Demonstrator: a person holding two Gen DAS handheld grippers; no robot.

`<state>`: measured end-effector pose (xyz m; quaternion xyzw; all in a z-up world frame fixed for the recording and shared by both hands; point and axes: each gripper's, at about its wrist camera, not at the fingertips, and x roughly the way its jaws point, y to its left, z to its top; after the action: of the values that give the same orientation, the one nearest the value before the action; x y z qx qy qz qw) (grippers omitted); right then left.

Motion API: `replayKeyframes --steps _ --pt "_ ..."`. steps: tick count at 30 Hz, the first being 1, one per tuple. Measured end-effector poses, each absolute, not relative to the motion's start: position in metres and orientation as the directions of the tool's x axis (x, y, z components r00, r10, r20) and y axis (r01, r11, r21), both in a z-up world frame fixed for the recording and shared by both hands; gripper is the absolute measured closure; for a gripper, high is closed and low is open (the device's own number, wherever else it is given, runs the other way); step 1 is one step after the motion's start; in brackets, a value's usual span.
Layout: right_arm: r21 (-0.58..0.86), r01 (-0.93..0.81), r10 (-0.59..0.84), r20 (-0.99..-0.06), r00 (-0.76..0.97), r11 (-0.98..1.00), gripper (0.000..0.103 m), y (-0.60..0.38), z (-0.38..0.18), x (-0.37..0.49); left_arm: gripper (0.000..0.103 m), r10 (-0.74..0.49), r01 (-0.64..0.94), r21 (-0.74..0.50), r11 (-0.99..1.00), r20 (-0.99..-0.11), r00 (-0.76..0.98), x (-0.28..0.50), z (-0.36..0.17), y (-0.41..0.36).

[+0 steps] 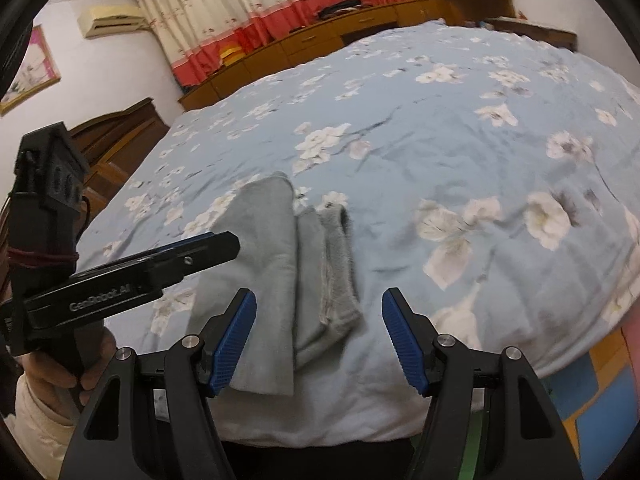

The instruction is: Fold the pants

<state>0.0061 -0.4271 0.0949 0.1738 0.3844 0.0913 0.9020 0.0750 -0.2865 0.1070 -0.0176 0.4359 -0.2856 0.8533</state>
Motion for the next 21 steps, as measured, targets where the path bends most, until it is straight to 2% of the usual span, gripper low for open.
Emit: replayKeyframes --steps 3,7,11,12,14,15,16,17,21 --pt "0.384 -0.080 0.333 -0.655 0.678 0.920 0.036 -0.417 0.097 0.013 0.064 -0.498 0.461 -0.273 0.844 -0.719 0.485 0.073 0.112 -0.272" --pt "0.396 -0.162 0.403 -0.661 0.633 0.904 0.036 -0.398 0.091 0.029 0.064 -0.424 0.409 -0.216 0.887 -0.734 0.531 0.072 0.104 -0.250" --pt "0.379 -0.174 0.404 -0.697 0.592 0.909 0.040 -0.385 0.076 0.051 0.064 -0.402 0.330 -0.258 0.908 -0.759 0.513 0.075 0.086 -0.221" --pt "0.371 -0.171 0.398 -0.712 0.578 0.913 0.044 -0.382 0.070 0.058 0.064 -0.395 0.316 -0.260 0.912 -0.763 0.511 0.074 0.083 -0.216" --pt "0.356 -0.157 0.381 -0.740 0.555 0.921 0.064 -0.379 0.060 0.068 0.064 -0.379 0.290 -0.260 0.921 -0.771 0.512 0.074 0.078 -0.206" --pt "0.346 -0.152 0.370 -0.753 0.544 0.926 0.070 -0.378 0.056 0.073 0.064 -0.376 0.281 -0.263 0.923 -0.773 0.511 0.073 0.076 -0.202" --pt "0.348 -0.154 0.373 -0.754 0.540 0.925 0.084 -0.377 0.055 0.075 0.064 -0.377 0.274 -0.270 0.923 -0.774 0.509 0.072 0.074 -0.199" --pt "0.368 -0.154 0.390 -0.747 0.538 0.917 0.091 -0.378 0.056 0.076 0.064 -0.381 0.272 -0.276 0.922 -0.772 0.508 0.071 0.073 -0.196" --pt "0.368 -0.169 0.389 -0.679 0.623 0.914 0.093 -0.392 0.088 0.062 0.063 -0.391 0.267 -0.292 0.919 -0.771 0.503 0.070 0.069 -0.193"
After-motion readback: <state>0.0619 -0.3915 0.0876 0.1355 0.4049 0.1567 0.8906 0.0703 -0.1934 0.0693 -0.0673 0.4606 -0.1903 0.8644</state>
